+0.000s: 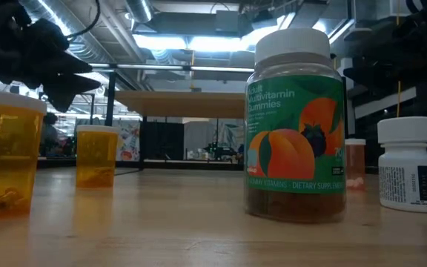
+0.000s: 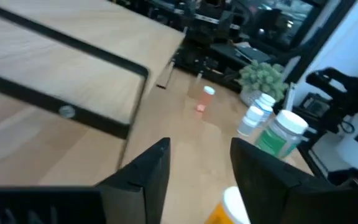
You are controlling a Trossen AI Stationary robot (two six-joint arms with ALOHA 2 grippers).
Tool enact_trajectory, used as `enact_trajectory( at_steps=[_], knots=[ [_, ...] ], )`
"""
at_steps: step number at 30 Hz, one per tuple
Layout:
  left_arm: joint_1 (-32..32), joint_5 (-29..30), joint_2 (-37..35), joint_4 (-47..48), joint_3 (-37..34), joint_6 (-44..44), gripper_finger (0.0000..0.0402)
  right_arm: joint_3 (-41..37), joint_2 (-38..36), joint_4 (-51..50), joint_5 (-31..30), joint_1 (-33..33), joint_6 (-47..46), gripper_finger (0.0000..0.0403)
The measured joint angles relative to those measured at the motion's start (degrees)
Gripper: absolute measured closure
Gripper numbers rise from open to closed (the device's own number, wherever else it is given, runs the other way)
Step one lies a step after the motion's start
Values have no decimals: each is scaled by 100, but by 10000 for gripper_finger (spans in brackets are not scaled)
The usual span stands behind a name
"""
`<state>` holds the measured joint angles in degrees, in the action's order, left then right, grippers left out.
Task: Pick and place medicine bottles onto shelf by color
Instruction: Put the green pill bottle on the shelf
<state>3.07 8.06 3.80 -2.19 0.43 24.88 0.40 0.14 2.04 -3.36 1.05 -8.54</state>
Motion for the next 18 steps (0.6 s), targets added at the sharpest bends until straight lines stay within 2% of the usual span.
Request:
enact_trajectory(
  at_steps=[5,13,18],
  knots=[
    [0,41,36,0,0,224,239,0,0,0,0,0,0,116],
    [-5,63,77,4,-1,-1853,239,0,0,0,0,0,0,116],
    [-4,-14,80,-7,0,-1902,239,1,0,0,0,0,0,116]
  ],
)
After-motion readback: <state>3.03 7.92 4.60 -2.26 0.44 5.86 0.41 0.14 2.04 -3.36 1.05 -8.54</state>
